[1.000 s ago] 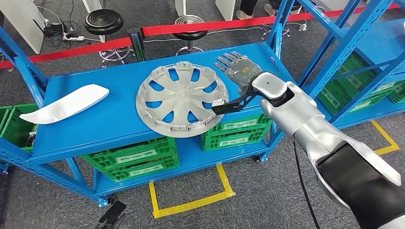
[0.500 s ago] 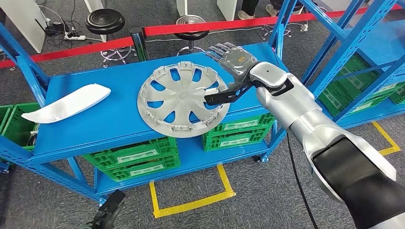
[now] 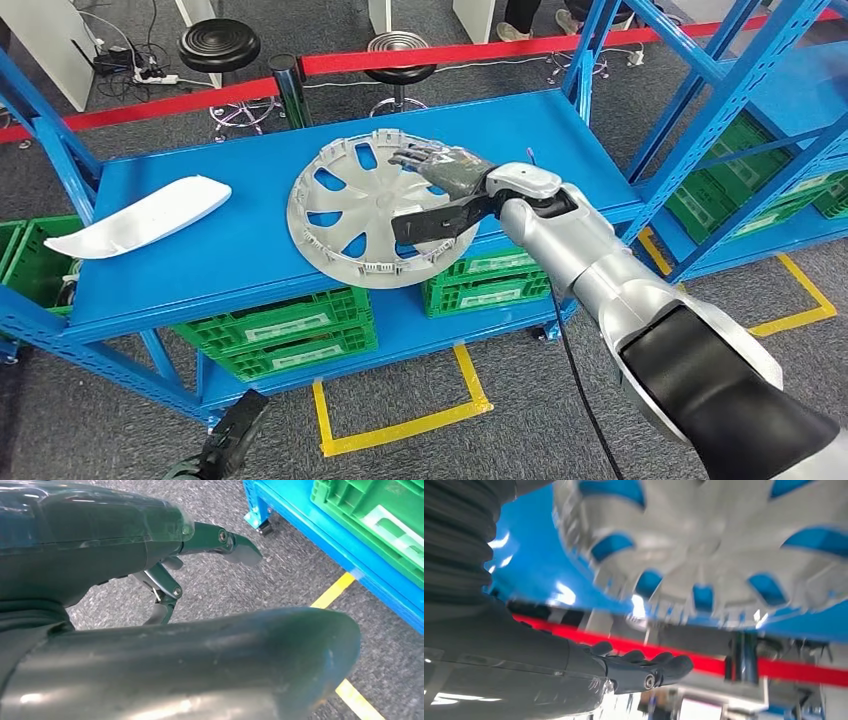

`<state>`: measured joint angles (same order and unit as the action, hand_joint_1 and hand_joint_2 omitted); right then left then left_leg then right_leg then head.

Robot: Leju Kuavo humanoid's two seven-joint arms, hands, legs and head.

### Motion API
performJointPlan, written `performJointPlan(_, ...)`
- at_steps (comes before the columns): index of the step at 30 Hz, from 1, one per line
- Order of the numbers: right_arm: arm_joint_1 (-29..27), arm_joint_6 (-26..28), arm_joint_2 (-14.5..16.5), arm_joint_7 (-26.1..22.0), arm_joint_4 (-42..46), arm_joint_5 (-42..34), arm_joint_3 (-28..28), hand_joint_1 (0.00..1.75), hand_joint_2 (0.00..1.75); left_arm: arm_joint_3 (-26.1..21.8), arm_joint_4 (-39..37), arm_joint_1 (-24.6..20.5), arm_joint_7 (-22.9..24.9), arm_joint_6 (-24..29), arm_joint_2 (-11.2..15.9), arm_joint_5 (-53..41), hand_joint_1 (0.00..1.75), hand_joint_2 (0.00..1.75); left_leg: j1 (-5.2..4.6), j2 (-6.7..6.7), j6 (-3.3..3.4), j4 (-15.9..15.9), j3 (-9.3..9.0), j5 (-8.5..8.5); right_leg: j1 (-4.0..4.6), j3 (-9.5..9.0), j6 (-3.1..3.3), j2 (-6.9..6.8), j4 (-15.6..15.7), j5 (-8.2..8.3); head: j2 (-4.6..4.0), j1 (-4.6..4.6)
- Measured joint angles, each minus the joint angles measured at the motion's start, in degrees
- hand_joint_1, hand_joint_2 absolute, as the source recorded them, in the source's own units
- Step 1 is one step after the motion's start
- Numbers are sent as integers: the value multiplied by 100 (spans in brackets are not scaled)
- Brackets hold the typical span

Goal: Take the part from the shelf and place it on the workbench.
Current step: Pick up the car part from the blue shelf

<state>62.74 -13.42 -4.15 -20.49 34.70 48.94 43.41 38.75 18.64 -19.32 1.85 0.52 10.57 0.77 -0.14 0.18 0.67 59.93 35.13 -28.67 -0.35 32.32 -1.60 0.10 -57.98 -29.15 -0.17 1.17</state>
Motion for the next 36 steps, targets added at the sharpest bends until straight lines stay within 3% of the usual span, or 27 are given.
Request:
performJointPlan(10,-339,-51,273,84,-189,-251,13,0,175,-166,0,81,-76,18,-71,3,0,0,0,-4,0,0,0,0,0,0,0,1,1,0,-1,-2)
performJointPlan(36,-562,-159,225,162,-464,-358,282,0,175,-265,-5,181,-75,25,-97,-5,0,0,0,-29,0,0,-2,0,0,-3,0,-6,1,0,-1,-5)
